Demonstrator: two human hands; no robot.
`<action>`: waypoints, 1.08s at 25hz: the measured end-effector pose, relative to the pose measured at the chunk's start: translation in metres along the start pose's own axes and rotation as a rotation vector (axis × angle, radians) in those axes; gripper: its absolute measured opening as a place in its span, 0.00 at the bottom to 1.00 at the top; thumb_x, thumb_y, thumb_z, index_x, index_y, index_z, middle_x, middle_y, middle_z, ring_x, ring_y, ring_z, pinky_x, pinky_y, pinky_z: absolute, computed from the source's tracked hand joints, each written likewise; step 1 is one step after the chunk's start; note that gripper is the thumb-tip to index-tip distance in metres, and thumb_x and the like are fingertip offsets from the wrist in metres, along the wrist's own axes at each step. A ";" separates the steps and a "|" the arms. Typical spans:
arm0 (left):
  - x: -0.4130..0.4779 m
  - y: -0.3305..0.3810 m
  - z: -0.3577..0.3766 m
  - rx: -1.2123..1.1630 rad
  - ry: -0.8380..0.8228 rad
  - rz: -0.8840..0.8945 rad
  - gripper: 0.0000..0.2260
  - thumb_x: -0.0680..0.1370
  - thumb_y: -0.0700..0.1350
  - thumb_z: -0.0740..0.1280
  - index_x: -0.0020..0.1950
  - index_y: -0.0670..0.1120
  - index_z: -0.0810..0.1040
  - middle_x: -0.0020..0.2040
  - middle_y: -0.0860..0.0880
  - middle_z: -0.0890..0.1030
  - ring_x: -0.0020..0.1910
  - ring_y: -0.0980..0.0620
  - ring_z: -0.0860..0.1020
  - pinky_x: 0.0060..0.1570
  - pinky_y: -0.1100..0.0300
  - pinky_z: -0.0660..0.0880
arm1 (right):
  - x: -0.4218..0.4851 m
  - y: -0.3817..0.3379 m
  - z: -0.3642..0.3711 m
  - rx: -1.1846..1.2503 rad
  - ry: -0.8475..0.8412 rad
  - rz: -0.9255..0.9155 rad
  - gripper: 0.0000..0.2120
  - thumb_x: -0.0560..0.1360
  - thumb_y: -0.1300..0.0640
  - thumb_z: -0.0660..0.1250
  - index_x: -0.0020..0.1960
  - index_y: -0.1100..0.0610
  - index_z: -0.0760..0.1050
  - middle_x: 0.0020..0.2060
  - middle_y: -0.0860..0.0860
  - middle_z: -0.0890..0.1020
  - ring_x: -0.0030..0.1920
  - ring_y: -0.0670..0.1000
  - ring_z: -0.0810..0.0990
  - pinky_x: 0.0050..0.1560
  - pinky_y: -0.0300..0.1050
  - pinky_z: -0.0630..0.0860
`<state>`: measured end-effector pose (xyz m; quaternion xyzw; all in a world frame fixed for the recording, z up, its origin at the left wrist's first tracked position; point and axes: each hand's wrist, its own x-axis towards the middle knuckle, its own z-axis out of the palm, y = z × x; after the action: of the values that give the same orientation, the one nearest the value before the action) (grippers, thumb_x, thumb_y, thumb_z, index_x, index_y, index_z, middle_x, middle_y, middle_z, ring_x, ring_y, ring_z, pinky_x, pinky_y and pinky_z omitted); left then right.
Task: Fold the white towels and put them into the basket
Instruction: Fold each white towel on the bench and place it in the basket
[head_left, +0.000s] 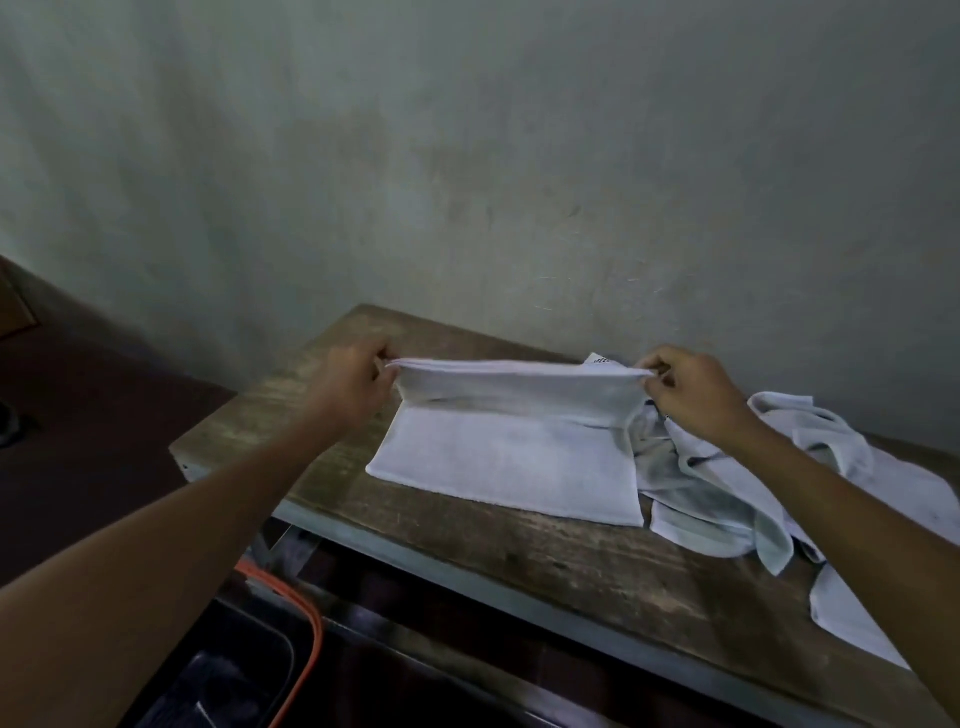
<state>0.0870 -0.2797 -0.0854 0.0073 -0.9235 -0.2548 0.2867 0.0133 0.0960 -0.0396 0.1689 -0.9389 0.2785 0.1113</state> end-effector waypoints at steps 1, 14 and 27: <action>-0.014 -0.008 0.001 0.009 -0.039 0.009 0.03 0.72 0.39 0.69 0.44 0.45 0.77 0.41 0.48 0.80 0.36 0.48 0.77 0.38 0.54 0.74 | -0.013 0.004 0.004 -0.014 -0.043 -0.014 0.06 0.73 0.63 0.66 0.47 0.54 0.79 0.37 0.51 0.81 0.38 0.52 0.78 0.42 0.45 0.72; -0.093 -0.022 0.016 0.151 -0.155 0.076 0.10 0.71 0.48 0.64 0.49 0.48 0.80 0.45 0.48 0.82 0.43 0.43 0.80 0.43 0.51 0.76 | -0.095 0.012 0.036 -0.373 -0.231 -0.171 0.06 0.71 0.55 0.66 0.48 0.48 0.77 0.47 0.43 0.81 0.53 0.50 0.75 0.49 0.46 0.59; -0.095 -0.041 -0.006 0.164 -0.338 0.231 0.21 0.73 0.56 0.59 0.57 0.46 0.80 0.50 0.47 0.83 0.47 0.48 0.81 0.46 0.57 0.77 | -0.108 0.025 0.053 -0.683 -0.213 -0.464 0.16 0.61 0.53 0.73 0.49 0.52 0.80 0.42 0.48 0.82 0.43 0.53 0.80 0.43 0.48 0.59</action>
<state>0.1639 -0.3028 -0.1506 -0.1182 -0.9707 -0.1421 0.1535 0.0971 0.1140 -0.1281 0.3569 -0.9206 -0.0999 0.1228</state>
